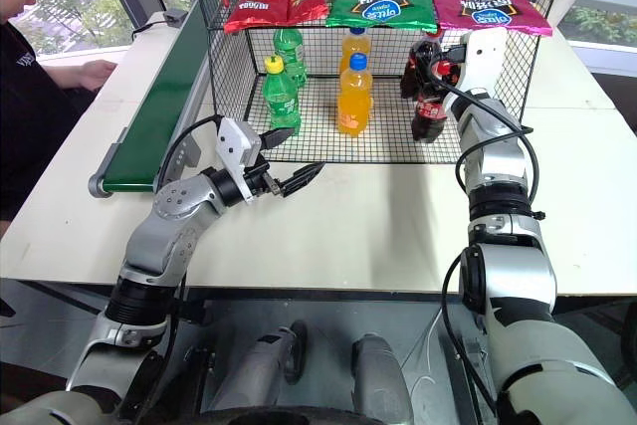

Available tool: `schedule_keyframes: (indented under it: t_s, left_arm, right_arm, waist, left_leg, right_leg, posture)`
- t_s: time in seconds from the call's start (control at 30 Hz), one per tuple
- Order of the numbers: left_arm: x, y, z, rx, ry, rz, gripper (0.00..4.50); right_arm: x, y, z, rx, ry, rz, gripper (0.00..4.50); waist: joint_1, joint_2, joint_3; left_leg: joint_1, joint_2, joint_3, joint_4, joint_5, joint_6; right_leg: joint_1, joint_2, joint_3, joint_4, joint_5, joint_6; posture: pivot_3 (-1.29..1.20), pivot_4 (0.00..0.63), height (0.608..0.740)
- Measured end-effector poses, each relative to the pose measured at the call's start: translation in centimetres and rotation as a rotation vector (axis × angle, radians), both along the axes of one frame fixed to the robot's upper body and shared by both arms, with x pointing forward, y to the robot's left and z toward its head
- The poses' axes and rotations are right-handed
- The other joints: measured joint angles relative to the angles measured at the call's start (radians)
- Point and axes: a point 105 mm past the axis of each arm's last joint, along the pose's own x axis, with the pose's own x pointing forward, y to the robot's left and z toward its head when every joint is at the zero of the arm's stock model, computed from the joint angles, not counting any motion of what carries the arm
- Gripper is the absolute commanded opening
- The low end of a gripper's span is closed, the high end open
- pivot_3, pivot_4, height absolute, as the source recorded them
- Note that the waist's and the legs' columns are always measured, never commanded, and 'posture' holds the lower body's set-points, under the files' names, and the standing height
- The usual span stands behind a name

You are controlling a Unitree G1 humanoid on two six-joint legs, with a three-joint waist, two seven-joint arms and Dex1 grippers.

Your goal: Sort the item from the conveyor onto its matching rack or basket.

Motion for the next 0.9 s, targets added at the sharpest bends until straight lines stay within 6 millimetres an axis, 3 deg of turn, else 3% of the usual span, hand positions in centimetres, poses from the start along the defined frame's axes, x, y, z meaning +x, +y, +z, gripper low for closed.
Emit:
schedule_keyframes:
  t_s: [0.23, 0.53, 0.63, 0.73, 0.9]
  left_arm:
    - [0.0, 0.3, -0.5, 0.005, 0.014, 0.010, 4.50]
    - [-0.1, 1.0, -1.5, 0.021, 0.039, 0.028, 4.50]
    - [-0.3, 1.7, -3.1, 0.041, 0.084, 0.053, 4.50]
    - [-0.4, 2.2, -4.4, 0.043, 0.125, 0.075, 4.50]
    - [-0.7, 2.5, -5.2, 0.044, 0.138, 0.102, 4.50]
  right_arm:
    - [-2.7, -0.5, -1.3, -0.105, 0.044, 0.045, 4.41]
    - [-5.5, -0.2, -2.4, -0.064, 0.127, 0.130, 4.41]
    - [-7.8, 1.7, -5.2, 0.006, 0.228, 0.298, 4.41]
    - [-10.5, 5.1, -8.4, 0.063, 0.346, 0.497, 4.41]
    - [-11.8, 8.0, -10.0, 0.080, 0.384, 0.595, 4.41]
  waist:
    - [0.002, 0.000, 0.000]
    - [0.002, 0.001, 0.000]
    - [0.003, 0.001, -0.001]
    - [0.003, 0.001, -0.001]
    - [0.001, 0.001, -0.001]
  left_leg:
    - [0.000, 0.000, 0.000, 0.000, 0.000, 0.000]
    - [0.001, 0.001, 0.000, 0.000, 0.000, 0.000]
    - [0.001, 0.001, 0.000, 0.000, -0.001, 0.000]
    - [0.001, 0.001, 0.000, 0.001, -0.001, 0.001]
    - [0.003, 0.001, 0.000, 0.001, -0.002, -0.002]
  right_leg:
    - [0.000, 0.000, 0.000, 0.000, 0.000, 0.000]
    - [0.000, -0.002, 0.001, 0.001, 0.000, -0.001]
    - [0.001, -0.003, 0.001, 0.001, 0.000, 0.000]
    - [0.001, -0.003, 0.001, 0.001, -0.001, -0.001]
    - [0.003, -0.003, 0.001, 0.001, -0.002, -0.005]
  posture:
    - [0.00, 0.150, 0.738]
    - [0.00, 0.150, 0.738]
    - [0.00, 0.150, 0.738]
    - [0.00, 0.150, 0.738]
    - [0.00, 0.150, 0.738]
